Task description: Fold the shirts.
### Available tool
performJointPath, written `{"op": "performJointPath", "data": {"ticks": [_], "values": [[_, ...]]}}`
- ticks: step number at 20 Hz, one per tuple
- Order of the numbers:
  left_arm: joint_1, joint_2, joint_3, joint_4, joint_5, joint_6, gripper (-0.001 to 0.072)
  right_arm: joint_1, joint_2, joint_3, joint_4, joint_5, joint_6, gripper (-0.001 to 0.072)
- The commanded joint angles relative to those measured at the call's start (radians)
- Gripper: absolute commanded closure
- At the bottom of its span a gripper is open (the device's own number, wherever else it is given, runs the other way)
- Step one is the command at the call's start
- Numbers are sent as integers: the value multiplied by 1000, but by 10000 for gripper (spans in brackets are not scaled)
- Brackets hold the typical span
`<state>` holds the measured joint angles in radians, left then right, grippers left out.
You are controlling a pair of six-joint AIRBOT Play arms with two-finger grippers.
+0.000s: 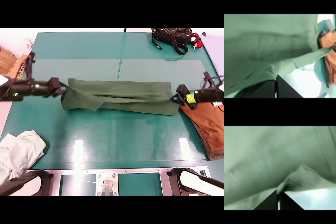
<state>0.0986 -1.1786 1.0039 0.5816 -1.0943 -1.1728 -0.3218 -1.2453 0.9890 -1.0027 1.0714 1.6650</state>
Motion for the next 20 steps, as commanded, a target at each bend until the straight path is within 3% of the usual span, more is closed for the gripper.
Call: {"op": "performJointPath", "data": {"ticks": [1,6,7,8,9,11,12,13,16,19,20], "values": [[-63,-230,171,-16,87,29,685,42,-230,203,28,-58,0,694],[-104,-493,397,-12,245,-1,681,55,-539,463,57,-58,3,692],[-104,-526,427,-13,266,0,437,55,-581,502,58,-59,3,604],[-104,-541,441,-12,303,-2,189,53,-608,534,57,-58,3,466],[-98,-544,443,-13,348,-4,172,44,-618,556,56,-54,2,361],[-72,-541,445,-22,400,-36,170,13,-615,597,52,-7,-20,335],[-53,-541,453,-22,366,-60,170,-8,-615,621,52,48,-60,310],[-34,-541,461,-22,307,-60,170,-35,-615,642,49,120,-113,215],[12,-541,480,-23,116,-60,171,-114,-616,648,26,217,-221,164],[19,-541,480,-21,8,-59,177,-171,-627,645,-3,231,-268,164],[16,-541,480,-21,-18,-57,364,-179,-637,645,-3,233,-288,164]]}}
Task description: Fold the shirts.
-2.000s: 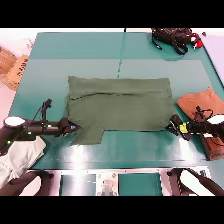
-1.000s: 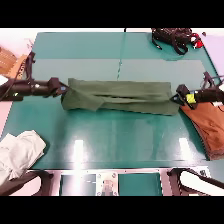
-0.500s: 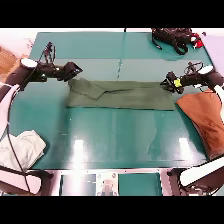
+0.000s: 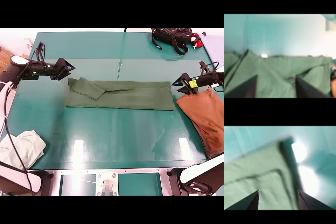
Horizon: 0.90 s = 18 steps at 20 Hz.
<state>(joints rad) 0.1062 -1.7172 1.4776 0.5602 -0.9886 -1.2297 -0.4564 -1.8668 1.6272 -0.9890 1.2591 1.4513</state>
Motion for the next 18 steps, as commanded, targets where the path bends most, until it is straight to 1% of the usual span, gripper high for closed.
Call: {"op": "performJointPath", "data": {"ticks": [1,2,4,6,9,12,13,14,15,18], "values": [[8,-2,6,-1,-150,5,620,-46,-34,7,-17,48,-92,164],[9,-2,6,0,-164,5,652,-42,-54,7,-17,51,-103,164],[9,-2,6,0,-189,4,652,-31,-96,7,-13,51,-104,164],[5,-2,6,-1,-209,4,653,-10,-131,7,-13,52,-129,164],[-26,-3,6,-1,-204,3,653,29,-151,7,-13,61,-144,165],[-97,-3,6,1,-170,4,654,62,-151,8,-13,115,-154,166],[-129,-3,6,1,-146,4,656,67,-151,8,-13,126,-154,267],[-162,-3,6,2,-124,4,659,67,-150,12,-13,136,-154,565],[-200,-6,6,8,-97,6,684,66,-150,19,-13,149,-152,693],[-326,-19,6,63,-5,-7,685,67,-127,81,-9,217,-134,694]]}}
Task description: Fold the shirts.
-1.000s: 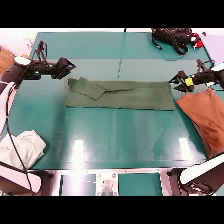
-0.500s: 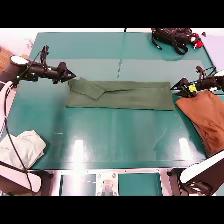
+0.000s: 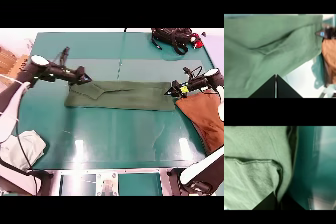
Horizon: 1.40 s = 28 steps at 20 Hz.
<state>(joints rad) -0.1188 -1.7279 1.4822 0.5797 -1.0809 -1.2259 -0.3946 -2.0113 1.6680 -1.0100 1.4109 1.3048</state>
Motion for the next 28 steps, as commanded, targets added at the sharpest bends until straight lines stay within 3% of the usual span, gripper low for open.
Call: {"op": "performJointPath", "data": {"ticks": [1,5,8,12,18,21,25,28], "values": [[-151,-16,1,55,127,-25,685,6,36,68,22,89,27,694],[-330,-83,1,64,319,-78,685,29,164,169,119,237,81,693],[-415,-140,5,22,427,-110,684,74,306,179,212,264,136,693],[-454,-219,76,-31,449,-138,684,164,432,180,300,261,168,693],[-454,-288,153,-108,436,-127,684,245,444,176,301,228,184,693],[-401,-280,198,-102,322,-95,684,245,444,174,300,183,184,693],[-219,-255,375,-73,-60,-87,685,268,444,143,304,159,206,693],[-67,-211,544,23,-286,-138,685,360,444,117,304,78,230,693]]}}
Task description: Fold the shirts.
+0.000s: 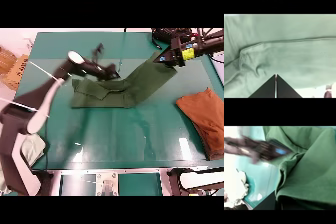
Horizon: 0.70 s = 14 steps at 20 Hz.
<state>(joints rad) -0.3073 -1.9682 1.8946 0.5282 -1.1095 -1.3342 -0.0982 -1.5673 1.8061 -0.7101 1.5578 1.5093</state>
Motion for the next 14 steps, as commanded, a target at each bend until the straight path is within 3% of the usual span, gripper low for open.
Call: {"op": "performJointPath", "data": {"ticks": [1,6,10,11,12,13,14], "values": [[166,45,177,93,-310,-31,685,110,0,-26,5,-114,43,693],[384,168,196,94,-380,-26,684,423,-71,-26,4,-510,98,693],[497,185,195,95,-451,-15,684,690,-276,-26,61,-901,110,688],[514,185,190,93,-469,0,684,754,-341,-26,90,-1014,109,526],[522,185,180,93,-476,8,684,807,-393,-25,104,-1101,105,282],[529,185,165,94,-480,14,684,839,-430,-25,103,-1149,95,151],[533,185,152,94,-482,29,684,841,-441,-26,94,-1143,78,151]]}}
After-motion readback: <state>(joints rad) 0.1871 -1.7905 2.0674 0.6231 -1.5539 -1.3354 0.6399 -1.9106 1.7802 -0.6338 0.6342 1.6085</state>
